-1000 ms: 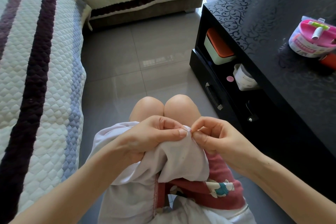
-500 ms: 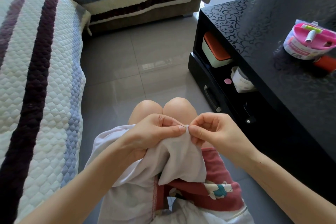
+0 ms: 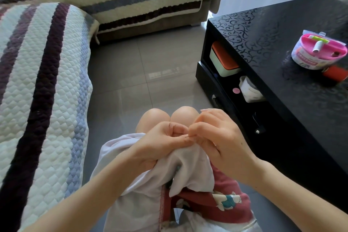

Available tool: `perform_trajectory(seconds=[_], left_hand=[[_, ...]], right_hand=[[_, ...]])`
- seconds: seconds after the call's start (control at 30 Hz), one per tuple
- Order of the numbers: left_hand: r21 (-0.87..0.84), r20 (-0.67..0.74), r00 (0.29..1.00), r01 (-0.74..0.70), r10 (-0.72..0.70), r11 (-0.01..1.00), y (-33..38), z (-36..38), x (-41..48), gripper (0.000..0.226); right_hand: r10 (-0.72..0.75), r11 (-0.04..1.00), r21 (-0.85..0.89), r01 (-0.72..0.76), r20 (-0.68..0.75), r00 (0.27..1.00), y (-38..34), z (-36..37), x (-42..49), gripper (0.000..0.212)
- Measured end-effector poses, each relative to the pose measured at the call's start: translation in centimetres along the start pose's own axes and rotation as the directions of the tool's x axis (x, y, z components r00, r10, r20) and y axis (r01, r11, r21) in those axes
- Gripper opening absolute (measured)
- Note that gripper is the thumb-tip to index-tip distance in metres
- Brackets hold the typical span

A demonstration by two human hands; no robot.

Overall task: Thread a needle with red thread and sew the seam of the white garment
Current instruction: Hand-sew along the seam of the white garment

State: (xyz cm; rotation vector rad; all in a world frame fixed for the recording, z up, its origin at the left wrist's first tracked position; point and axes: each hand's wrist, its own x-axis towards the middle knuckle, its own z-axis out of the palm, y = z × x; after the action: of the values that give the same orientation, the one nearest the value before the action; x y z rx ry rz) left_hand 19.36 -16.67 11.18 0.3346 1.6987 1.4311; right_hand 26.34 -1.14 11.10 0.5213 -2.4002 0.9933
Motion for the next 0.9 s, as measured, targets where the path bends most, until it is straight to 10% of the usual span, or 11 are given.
perform_trajectory(seconds=[0.17, 0.27, 0.33, 0.57, 0.67, 0.73, 0.9], left_hand=[[0.207, -0.030, 0.999, -0.014, 0.021, 0.978, -0.8, 1.1, -0.3, 0.036], [0.057, 0.061, 0.998, 0.011, -0.014, 0.998, -0.3, 0.3, -0.4, 0.014], [-0.014, 0.100, 0.993, 0.064, -0.062, 0.998, -0.2, -0.8, -0.5, 0.027], [-0.072, 0.262, 0.963, 0.090, -0.068, 0.993, 0.7, -1.7, -1.3, 0.012], [-0.105, 0.265, 0.963, 0.081, -0.051, 0.991, 0.9, -1.7, -1.8, 0.017], [-0.132, 0.247, 0.968, 0.080, -0.046, 0.988, 1.0, -1.9, -1.9, 0.017], [-0.136, 0.227, 0.972, 0.094, -0.062, 0.986, 1.4, -2.0, -1.8, 0.010]], right_hand=[[0.156, 0.869, 0.467, -0.163, 0.053, 0.986, -2.4, -1.4, 2.4, 0.004], [0.410, 0.407, 0.782, -0.473, 0.306, 0.859, -1.3, -3.0, 3.7, 0.014], [0.499, 0.275, 0.780, -0.563, 0.385, 0.776, 1.2, -4.4, 4.2, 0.010], [0.790, 0.588, 0.456, -0.668, -0.150, 0.594, 15.7, -7.2, 7.4, 0.024], [0.783, 0.545, 0.080, -0.834, -0.403, 0.473, 19.8, -8.3, 6.6, 0.005], [0.803, 0.541, 0.019, -0.841, -0.309, 0.510, 18.2, -7.4, 6.9, 0.014], [0.506, 0.703, 0.189, -0.686, 0.545, 0.668, 6.2, -3.6, 5.7, 0.018]])
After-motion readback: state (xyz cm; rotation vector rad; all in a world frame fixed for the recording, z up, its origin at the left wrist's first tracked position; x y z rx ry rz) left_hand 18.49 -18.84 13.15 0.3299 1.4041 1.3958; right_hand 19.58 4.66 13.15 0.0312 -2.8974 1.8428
